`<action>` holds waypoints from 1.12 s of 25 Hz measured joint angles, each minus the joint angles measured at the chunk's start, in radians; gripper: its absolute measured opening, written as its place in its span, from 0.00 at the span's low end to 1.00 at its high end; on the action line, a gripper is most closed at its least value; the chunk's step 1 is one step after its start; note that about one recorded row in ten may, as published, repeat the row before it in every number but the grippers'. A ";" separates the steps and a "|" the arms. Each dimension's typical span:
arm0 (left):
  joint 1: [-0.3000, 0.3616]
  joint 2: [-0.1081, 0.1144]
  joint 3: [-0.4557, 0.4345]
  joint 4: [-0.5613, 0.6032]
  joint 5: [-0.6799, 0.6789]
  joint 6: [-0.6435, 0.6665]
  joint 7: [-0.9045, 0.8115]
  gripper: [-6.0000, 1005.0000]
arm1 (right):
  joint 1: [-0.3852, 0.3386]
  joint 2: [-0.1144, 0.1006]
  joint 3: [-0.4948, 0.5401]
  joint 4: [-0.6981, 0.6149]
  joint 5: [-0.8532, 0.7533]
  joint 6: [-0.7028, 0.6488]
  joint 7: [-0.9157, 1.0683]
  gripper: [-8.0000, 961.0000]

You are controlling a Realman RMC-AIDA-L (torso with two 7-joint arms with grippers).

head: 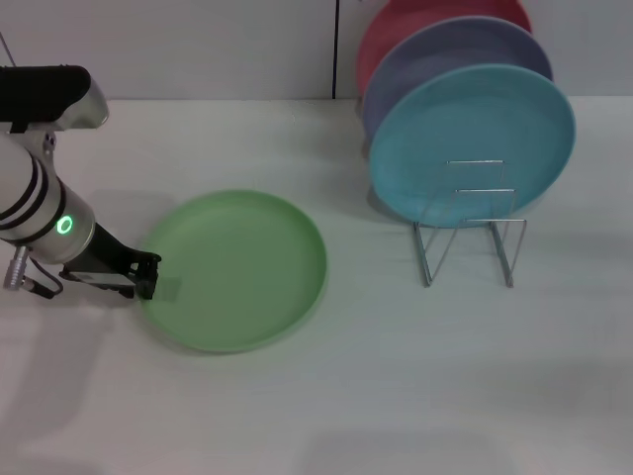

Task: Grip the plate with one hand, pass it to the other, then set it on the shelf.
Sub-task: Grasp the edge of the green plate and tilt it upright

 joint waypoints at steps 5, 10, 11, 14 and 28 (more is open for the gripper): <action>0.000 0.001 0.005 0.000 0.000 -0.004 0.001 0.23 | 0.000 0.001 0.000 0.000 0.000 -0.009 0.000 0.73; -0.001 0.002 0.014 0.000 0.000 -0.008 0.011 0.17 | 0.000 0.001 0.000 0.000 0.000 -0.010 0.000 0.73; -0.001 0.002 0.014 0.000 0.000 -0.008 0.011 0.16 | 0.000 0.001 0.000 0.000 0.000 -0.010 0.000 0.73; -0.002 0.002 0.014 -0.001 0.007 -0.009 0.013 0.14 | 0.000 0.001 0.000 0.000 0.000 -0.011 0.000 0.73; 0.027 -0.003 -0.006 -0.035 -0.015 -0.015 0.089 0.05 | -0.002 0.002 0.000 0.002 0.000 -0.011 0.000 0.73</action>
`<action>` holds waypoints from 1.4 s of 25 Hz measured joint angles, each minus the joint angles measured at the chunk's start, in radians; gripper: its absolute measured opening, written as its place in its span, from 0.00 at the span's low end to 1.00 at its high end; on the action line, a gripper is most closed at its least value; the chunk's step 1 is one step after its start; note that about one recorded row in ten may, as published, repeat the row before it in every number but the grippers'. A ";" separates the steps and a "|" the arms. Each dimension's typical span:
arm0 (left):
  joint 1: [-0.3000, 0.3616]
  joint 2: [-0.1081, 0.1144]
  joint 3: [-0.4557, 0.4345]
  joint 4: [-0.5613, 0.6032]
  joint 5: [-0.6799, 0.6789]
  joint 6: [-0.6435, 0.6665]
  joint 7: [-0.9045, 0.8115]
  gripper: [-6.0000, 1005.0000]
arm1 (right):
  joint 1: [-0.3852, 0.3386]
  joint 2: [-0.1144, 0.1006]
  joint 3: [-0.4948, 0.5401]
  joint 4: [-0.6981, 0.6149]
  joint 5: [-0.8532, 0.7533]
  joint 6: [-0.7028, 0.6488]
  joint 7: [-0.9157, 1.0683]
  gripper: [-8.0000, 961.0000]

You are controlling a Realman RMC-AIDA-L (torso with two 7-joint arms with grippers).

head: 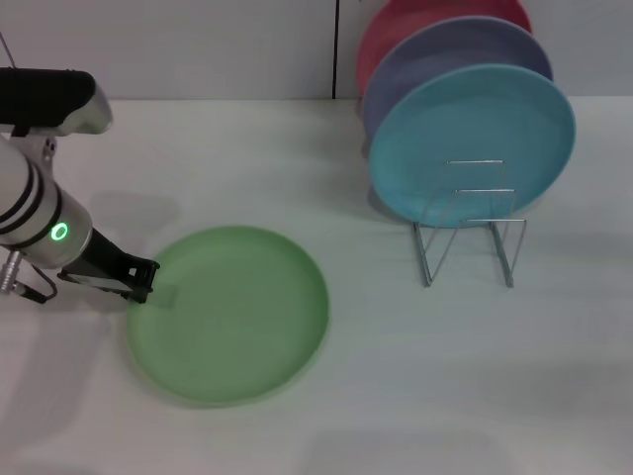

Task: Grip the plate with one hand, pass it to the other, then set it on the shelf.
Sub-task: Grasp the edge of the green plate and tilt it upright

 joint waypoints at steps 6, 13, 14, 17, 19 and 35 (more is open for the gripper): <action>0.085 0.000 -0.084 -0.063 -0.129 0.012 0.113 0.04 | -0.001 0.000 0.000 0.003 0.000 0.000 0.000 0.73; 0.206 0.000 -0.178 -0.076 -0.342 0.084 0.297 0.03 | -0.002 0.002 0.000 0.004 0.000 -0.001 0.014 0.73; 0.217 0.000 -0.182 -0.074 -0.362 0.096 0.316 0.03 | -0.002 0.002 0.000 0.004 0.000 -0.001 0.018 0.73; 0.301 0.000 -0.187 -0.057 -0.517 0.188 0.452 0.04 | -0.003 0.002 -0.002 0.004 0.000 -0.001 0.036 0.73; 0.322 -0.001 -0.188 -0.045 -0.571 0.215 0.495 0.04 | -0.004 0.003 -0.004 0.004 -0.001 -0.001 0.039 0.73; 0.411 -0.006 -0.293 0.522 -1.540 0.282 1.611 0.04 | -0.024 0.005 -0.034 0.029 -0.011 -0.001 0.043 0.73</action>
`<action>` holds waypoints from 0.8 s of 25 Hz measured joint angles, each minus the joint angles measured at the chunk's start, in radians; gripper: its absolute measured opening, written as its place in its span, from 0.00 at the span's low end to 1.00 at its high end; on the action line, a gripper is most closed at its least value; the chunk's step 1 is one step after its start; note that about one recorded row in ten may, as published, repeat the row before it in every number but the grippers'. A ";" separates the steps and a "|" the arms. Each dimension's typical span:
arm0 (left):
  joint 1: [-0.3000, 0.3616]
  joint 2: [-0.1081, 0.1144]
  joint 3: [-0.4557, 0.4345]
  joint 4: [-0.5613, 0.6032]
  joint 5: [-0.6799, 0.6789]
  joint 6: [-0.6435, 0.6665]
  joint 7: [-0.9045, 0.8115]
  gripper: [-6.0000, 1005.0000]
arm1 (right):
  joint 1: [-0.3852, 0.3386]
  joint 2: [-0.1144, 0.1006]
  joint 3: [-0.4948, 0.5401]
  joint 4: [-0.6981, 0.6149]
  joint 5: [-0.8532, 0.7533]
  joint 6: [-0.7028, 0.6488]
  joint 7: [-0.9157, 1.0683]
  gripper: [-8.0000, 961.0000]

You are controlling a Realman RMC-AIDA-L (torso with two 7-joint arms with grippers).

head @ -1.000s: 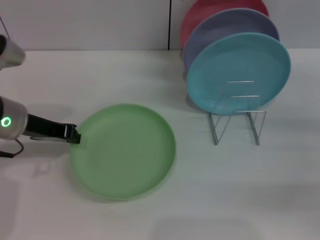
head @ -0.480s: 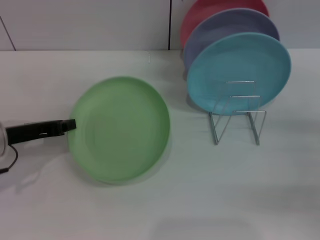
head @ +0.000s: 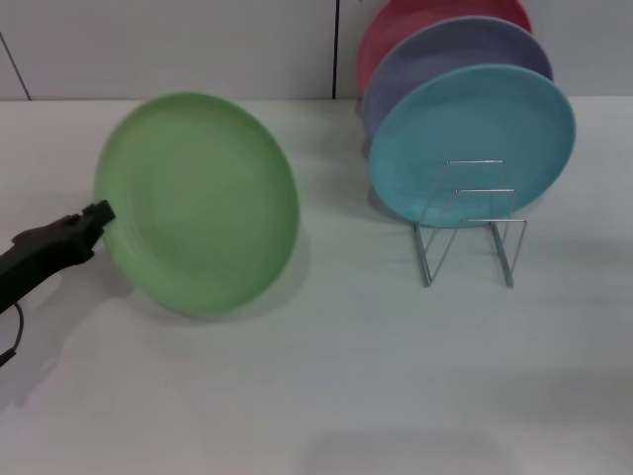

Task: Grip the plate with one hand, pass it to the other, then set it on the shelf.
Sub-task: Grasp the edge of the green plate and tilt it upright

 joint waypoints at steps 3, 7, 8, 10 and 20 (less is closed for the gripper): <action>-0.004 -0.002 -0.009 0.072 -0.101 -0.029 0.118 0.04 | -0.003 0.001 -0.020 0.006 0.000 0.001 -0.002 0.73; -0.031 -0.004 -0.012 0.207 -0.243 -0.083 0.288 0.04 | -0.014 0.004 -0.043 0.026 -0.001 0.007 -0.012 0.73; -0.041 -0.004 -0.012 0.239 -0.260 -0.089 0.319 0.04 | -0.014 0.004 -0.043 0.026 -0.001 0.007 -0.012 0.73; -0.057 -0.010 -0.011 0.288 -0.292 -0.099 0.397 0.04 | -0.021 0.004 -0.060 0.033 -0.001 0.007 -0.013 0.73; -0.082 -0.012 -0.011 0.371 -0.374 -0.158 0.540 0.04 | -0.020 0.004 -0.165 0.029 -0.001 0.002 -0.014 0.73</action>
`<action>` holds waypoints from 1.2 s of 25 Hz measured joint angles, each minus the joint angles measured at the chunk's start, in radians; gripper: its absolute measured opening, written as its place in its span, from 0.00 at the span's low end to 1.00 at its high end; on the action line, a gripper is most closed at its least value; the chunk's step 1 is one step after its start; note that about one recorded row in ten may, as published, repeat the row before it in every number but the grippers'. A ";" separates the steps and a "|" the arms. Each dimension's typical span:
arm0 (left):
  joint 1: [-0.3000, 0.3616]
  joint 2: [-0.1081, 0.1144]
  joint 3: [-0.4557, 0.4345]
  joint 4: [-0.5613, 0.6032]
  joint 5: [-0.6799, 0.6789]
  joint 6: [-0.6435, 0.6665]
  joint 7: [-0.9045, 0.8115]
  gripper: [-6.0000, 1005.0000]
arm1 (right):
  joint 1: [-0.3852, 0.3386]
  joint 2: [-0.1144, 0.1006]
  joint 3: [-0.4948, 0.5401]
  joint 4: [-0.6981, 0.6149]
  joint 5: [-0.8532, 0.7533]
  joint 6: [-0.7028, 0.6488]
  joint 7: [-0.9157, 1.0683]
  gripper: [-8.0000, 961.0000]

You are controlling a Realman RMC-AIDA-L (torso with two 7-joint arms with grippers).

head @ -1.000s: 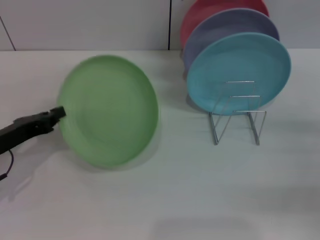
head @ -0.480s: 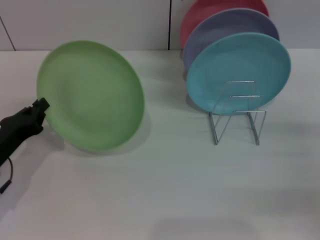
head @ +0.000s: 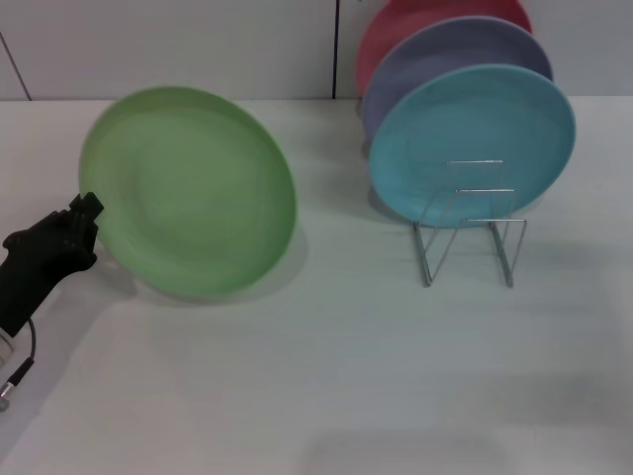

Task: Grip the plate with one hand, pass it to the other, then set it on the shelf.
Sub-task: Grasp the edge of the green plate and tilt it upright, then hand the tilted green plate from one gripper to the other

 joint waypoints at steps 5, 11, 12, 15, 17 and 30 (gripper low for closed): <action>-0.002 0.000 0.000 -0.002 -0.016 -0.011 0.012 0.04 | 0.001 -0.001 -0.079 0.001 0.000 -0.004 -0.029 0.73; -0.020 0.000 0.000 -0.001 -0.017 -0.009 0.013 0.04 | -0.008 0.001 -0.160 0.031 0.000 -0.020 -0.094 0.73; -0.022 0.000 0.000 0.000 -0.017 -0.007 0.013 0.04 | -0.012 0.001 -0.173 0.045 0.000 -0.026 -0.107 0.73; -0.032 0.000 0.000 0.003 -0.018 -0.004 0.014 0.04 | -0.024 0.001 -0.223 0.085 0.000 -0.054 -0.138 0.73; -0.034 0.000 0.000 0.003 -0.018 -0.001 0.014 0.04 | -0.028 0.001 -0.257 0.100 0.000 -0.064 -0.140 0.73; -0.048 0.000 0.000 0.009 -0.037 0.021 0.014 0.04 | 0.029 0.004 -0.469 0.228 -0.002 -0.075 -0.141 0.73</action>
